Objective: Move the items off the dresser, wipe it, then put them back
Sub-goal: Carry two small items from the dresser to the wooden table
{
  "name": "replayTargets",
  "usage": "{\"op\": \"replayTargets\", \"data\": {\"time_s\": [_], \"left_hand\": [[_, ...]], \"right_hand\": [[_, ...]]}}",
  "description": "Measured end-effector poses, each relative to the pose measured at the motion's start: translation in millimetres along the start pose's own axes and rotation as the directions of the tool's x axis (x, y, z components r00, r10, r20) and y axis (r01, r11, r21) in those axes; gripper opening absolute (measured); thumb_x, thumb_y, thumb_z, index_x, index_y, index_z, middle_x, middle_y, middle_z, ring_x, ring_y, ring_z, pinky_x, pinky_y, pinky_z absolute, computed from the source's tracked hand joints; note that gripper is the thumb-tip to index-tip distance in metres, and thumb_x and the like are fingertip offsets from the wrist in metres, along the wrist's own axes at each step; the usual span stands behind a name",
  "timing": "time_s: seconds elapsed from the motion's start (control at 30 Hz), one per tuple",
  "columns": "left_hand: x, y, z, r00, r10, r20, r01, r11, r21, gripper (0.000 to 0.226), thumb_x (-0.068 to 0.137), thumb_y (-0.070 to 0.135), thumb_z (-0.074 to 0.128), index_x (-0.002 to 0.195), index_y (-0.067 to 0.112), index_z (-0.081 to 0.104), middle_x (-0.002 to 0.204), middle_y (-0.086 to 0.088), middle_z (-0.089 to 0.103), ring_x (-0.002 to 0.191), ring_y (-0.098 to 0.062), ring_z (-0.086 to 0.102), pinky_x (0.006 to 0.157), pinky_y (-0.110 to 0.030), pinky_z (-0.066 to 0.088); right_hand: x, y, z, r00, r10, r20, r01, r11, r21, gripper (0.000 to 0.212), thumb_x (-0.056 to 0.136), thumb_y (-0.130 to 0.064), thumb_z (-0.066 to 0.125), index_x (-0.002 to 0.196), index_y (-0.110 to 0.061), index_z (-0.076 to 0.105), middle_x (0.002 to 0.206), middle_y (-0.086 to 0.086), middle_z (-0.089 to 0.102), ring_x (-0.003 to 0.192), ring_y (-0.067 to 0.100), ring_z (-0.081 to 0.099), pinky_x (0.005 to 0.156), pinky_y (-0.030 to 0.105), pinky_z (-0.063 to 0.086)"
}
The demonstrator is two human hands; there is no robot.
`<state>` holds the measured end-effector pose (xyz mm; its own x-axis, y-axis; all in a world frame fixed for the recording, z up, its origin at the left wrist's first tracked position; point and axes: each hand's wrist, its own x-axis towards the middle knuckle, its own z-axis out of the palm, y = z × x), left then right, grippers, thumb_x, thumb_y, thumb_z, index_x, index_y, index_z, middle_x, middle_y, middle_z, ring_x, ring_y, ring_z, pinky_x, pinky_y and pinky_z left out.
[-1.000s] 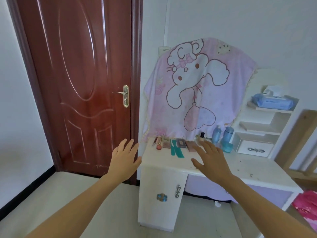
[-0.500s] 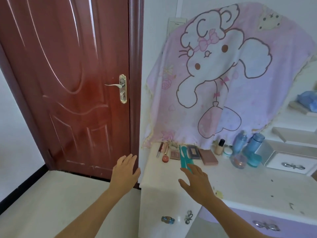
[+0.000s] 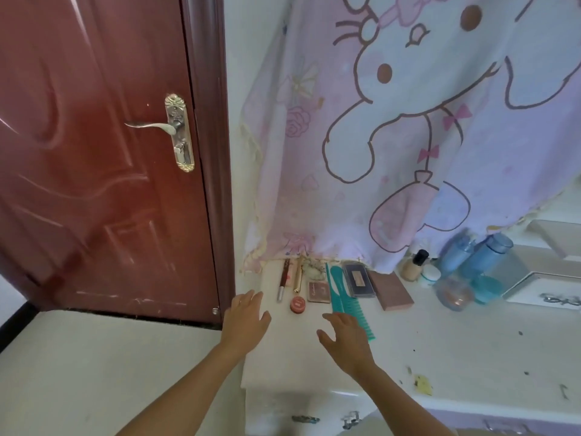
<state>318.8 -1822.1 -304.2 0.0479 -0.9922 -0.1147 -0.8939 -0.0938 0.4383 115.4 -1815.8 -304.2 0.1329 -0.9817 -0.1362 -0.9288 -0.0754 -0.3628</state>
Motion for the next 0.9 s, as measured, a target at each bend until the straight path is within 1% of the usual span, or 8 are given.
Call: {"op": "replayTargets", "data": {"time_s": [0.17,0.27,0.37,0.43,0.47,0.53,0.67,0.9], "left_hand": [[49,7,22,0.998,-0.061,0.027,0.060,0.997,0.047,0.049,0.097,0.030,0.036,0.142,0.014,0.027,0.150,-0.002,0.027,0.136,-0.022,0.025,0.107,-0.035,0.030],[77,7,36,0.995,-0.099,0.021,0.098,0.993,0.067,0.048,0.093,0.029,0.042,0.136,0.007,0.040,0.141,-0.010,0.041,0.127,-0.028,0.039,0.100,-0.036,0.038],[103,3,52,0.996,-0.088,-0.021,0.089,0.995,0.051,0.036,0.075,0.020,0.064,0.105,0.000,0.065,0.106,-0.018,0.066,0.094,-0.037,0.063,0.072,-0.043,0.054],[116,5,58,0.994,-0.109,0.017,0.107,0.991,0.082,0.033,0.058,0.026,0.075,0.085,0.007,0.071,0.084,-0.009,0.070,0.071,-0.028,0.069,0.048,-0.033,0.053],[123,7,62,0.996,-0.089,-0.011,0.090,0.991,0.095,0.036,0.053,0.027,0.082,0.083,0.009,0.070,0.081,-0.007,0.070,0.068,-0.026,0.068,0.045,-0.031,0.052],[136,14,65,0.998,-0.058,-0.009,0.059,0.990,0.128,0.038,0.061,0.026,0.082,0.090,0.007,0.068,0.087,-0.007,0.067,0.081,-0.030,0.067,0.055,-0.036,0.053],[159,26,66,0.992,-0.124,0.008,0.123,0.988,0.093,0.042,0.091,0.036,0.049,0.125,0.012,0.049,0.120,-0.005,0.053,0.113,-0.025,0.049,0.086,-0.033,0.044],[173,19,72,0.986,-0.128,0.109,0.124,0.991,0.041,0.052,0.089,0.025,0.048,0.138,0.017,0.034,0.128,-0.006,0.044,0.118,-0.021,0.041,0.088,-0.030,0.043]], "right_hand": [[74,5,-4,0.999,-0.010,0.037,0.009,1.000,0.024,0.038,0.093,-0.034,0.045,0.128,-0.018,0.046,0.133,0.003,0.048,0.121,0.020,0.042,0.100,0.031,0.036],[118,10,-2,0.997,-0.011,0.072,0.010,1.000,0.014,0.031,0.093,-0.028,0.039,0.118,-0.014,0.052,0.124,0.006,0.053,0.114,0.023,0.045,0.094,0.033,0.038],[157,12,7,0.993,-0.034,0.111,0.034,0.999,-0.006,0.033,0.093,-0.029,0.040,0.120,-0.012,0.049,0.127,0.006,0.050,0.117,0.023,0.043,0.096,0.033,0.037],[177,11,15,0.991,-0.030,0.133,0.032,0.999,-0.017,0.038,0.093,-0.033,0.040,0.125,-0.014,0.046,0.132,0.005,0.047,0.121,0.022,0.042,0.100,0.035,0.038],[184,10,19,0.989,-0.019,0.145,0.024,0.999,-0.030,0.040,0.093,-0.036,0.039,0.126,-0.015,0.046,0.133,0.005,0.047,0.123,0.023,0.041,0.100,0.036,0.037],[194,9,25,0.987,-0.002,0.159,0.013,0.997,-0.070,0.042,0.092,-0.041,0.039,0.123,-0.014,0.049,0.133,0.005,0.047,0.123,0.024,0.039,0.101,0.036,0.036],[207,7,30,0.987,0.031,0.157,-0.010,0.991,-0.135,0.048,0.090,-0.048,0.040,0.120,-0.012,0.052,0.127,0.007,0.050,0.120,0.024,0.040,0.100,0.036,0.031],[214,2,34,0.982,0.052,0.183,-0.019,0.984,-0.176,0.050,0.086,-0.046,0.048,0.122,-0.012,0.049,0.125,0.007,0.048,0.118,0.025,0.039,0.100,0.036,0.029]]}}
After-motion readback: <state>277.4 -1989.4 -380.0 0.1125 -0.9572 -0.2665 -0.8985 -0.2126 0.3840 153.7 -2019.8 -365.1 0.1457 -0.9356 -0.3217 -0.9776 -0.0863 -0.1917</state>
